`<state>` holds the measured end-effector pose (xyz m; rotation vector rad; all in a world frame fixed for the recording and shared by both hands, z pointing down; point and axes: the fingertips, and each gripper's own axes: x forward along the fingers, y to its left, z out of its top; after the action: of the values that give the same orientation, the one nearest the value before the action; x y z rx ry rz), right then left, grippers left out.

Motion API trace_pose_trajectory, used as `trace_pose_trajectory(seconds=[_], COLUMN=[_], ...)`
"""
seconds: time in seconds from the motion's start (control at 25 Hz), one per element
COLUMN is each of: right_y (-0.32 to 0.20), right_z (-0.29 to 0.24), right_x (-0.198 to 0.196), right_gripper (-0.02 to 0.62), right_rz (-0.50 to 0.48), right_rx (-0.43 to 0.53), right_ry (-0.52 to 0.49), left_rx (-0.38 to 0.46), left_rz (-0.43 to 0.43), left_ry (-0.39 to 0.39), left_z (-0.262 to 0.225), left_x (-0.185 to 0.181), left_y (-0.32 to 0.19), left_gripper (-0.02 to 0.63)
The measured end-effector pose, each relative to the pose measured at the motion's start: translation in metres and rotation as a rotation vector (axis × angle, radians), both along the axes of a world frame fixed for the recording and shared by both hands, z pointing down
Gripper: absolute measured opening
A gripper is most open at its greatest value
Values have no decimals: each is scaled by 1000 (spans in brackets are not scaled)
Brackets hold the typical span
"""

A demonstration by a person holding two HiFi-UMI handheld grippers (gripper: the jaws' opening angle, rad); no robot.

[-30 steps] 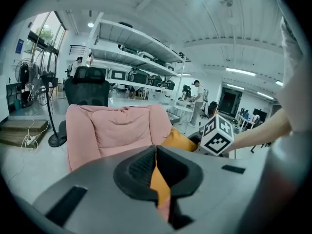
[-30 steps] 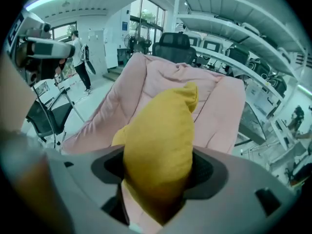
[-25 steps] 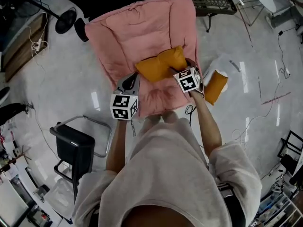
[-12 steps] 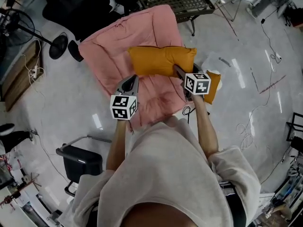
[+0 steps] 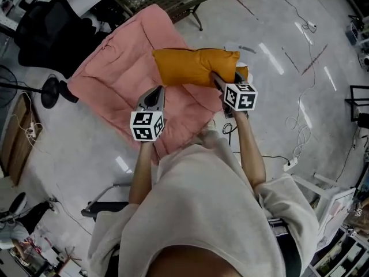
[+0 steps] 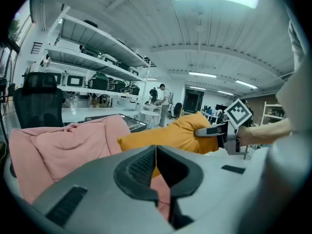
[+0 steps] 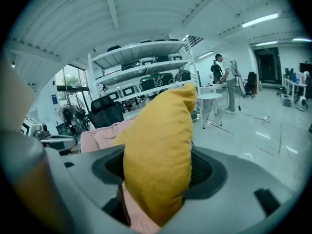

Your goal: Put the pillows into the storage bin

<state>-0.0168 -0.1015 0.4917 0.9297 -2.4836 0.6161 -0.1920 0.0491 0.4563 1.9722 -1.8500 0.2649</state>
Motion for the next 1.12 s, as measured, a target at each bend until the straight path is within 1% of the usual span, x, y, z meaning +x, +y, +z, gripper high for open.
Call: trace_pose_trajectory(seconds=[0.12,0.28,0.4,0.52,0.68,0.92,1.12], right_y=[-17,-49,-68,-91,-118,-142,-156], right_z=[0,3,13,24,43,97,155], right_x=[49,113,170,226,287,356,389], right_gripper=[321,321,321,321,322,322,325], right_rz=[82,172,251,321,397,475,498], right_rx=[-3,-12,-31,-49,-78,-169,-260], right_ry=[-8,-18,-17,-6,9,48,105], left_rx=[-5,-17,-35,-52,-85,-156,-209], left_rz=[64,124,183,242,302,375,412], left_ry=[-3,0,11,7,8,23,28], left_z=[1,3,9,14,30,64,90], left_x=[32,76,117,159,203,258,287], left_y=[-28,-75,-109,-142,-181,-229,-257], left_gripper=[14,14,14,14,14,13,14])
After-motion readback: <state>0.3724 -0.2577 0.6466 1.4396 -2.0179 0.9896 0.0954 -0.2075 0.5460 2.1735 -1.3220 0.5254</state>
